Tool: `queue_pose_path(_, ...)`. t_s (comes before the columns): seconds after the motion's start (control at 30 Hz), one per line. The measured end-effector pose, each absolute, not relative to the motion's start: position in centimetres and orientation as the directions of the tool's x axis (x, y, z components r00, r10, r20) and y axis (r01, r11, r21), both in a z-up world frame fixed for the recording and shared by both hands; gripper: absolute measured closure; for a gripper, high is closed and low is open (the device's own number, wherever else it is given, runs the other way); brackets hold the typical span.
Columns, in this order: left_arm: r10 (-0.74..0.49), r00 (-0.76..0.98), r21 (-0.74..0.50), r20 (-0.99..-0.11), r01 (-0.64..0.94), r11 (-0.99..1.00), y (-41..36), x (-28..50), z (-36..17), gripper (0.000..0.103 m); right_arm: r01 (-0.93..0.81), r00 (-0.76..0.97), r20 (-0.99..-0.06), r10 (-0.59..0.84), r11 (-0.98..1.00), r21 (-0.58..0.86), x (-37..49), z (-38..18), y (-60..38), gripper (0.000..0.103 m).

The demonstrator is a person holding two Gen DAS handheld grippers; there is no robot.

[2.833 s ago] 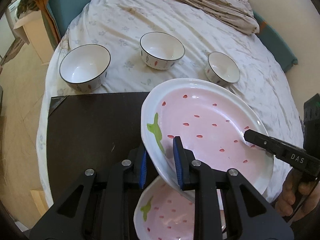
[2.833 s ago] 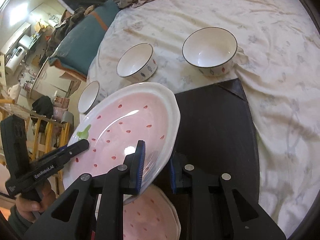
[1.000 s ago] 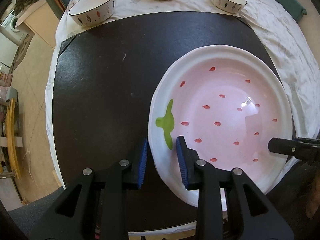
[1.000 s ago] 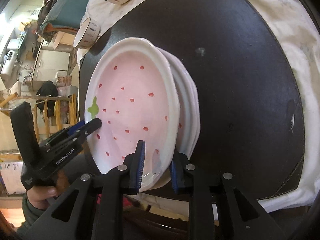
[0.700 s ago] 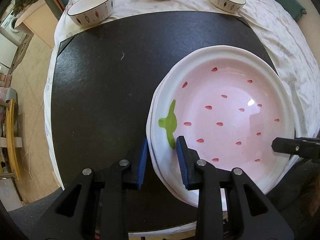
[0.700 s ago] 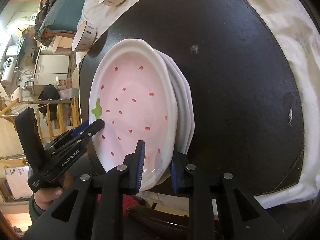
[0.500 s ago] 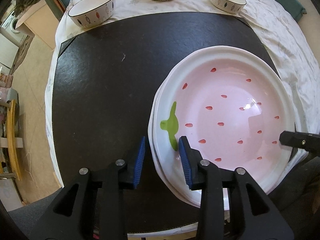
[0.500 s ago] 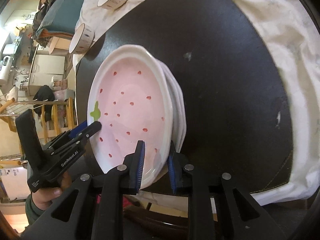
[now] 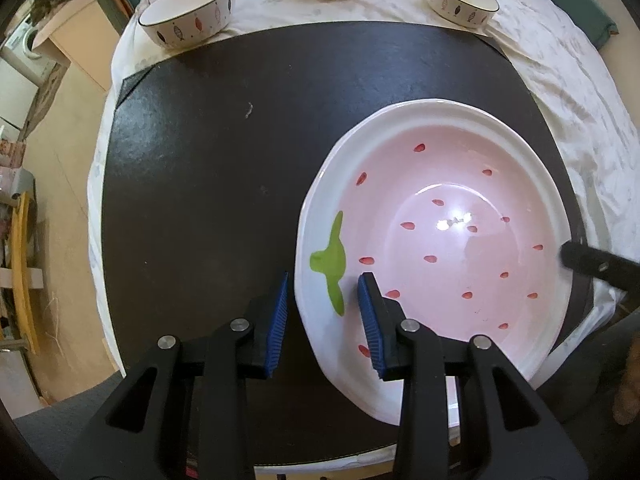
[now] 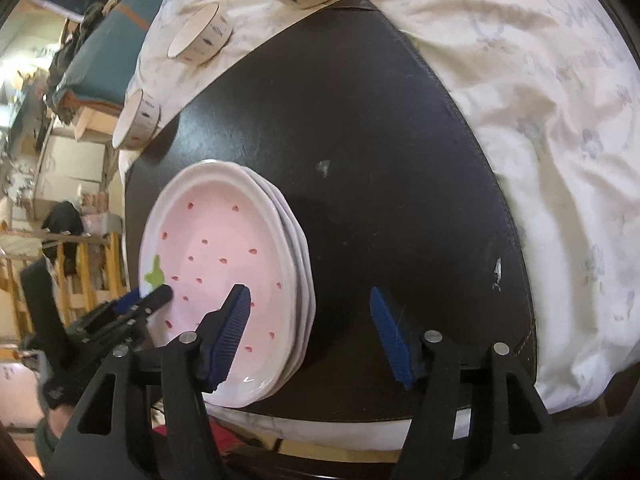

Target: Organize plates and bowls

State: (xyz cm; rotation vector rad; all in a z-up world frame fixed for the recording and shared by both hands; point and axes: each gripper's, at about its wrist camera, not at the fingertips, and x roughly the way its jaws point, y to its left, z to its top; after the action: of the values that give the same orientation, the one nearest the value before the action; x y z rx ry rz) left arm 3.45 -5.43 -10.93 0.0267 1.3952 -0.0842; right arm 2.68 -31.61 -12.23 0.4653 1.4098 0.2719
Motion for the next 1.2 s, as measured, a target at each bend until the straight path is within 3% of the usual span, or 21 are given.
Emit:
queue_pose_path(0.2, -0.071, 0.156, -0.060, -0.985, 0.079, 0.995, -5.6, 3.5, -11.3, 0.071, 0.024, 0.087, -0.901, 0.425, 0.903, 0.429, 2.8, -13.8, -29.1, 0.039)
queue_pose_path(0.43, -0.082, 0.145, -0.074, -0.986, 0.059, 0.995, -5.7, 3.7, -11.4, 0.071, -0.086, 0.041, -0.918, 0.395, 0.917, 0.390, 2.7, -14.8, -26.0, 0.051)
queue_pose_path(0.57, -0.145, 0.081, -0.144, -0.986, 0.018, 0.989, -5.0, 4.2, -12.0, 0.068, -0.094, 0.036, -0.920, 0.390, 0.918, 0.386, 2.8, -15.1, -25.6, 0.051)
queue_pose_path(0.77, -0.153, 0.069, -0.153, -0.986, 0.005, 0.988, -5.3, 4.2, -12.0, 0.066, -0.080, 0.031, -0.913, 0.407, 0.911, 0.404, 3.0, -15.2, -25.8, 0.051)
queue_pose_path(1.2, -0.161, 0.078, -0.166, -0.984, -0.074, 0.983, -3.0, 7.0, -11.9, 0.071, -0.027, 0.035, -0.896, 0.442, 0.897, 0.442, 4.8, -15.1, -26.1, 0.050)
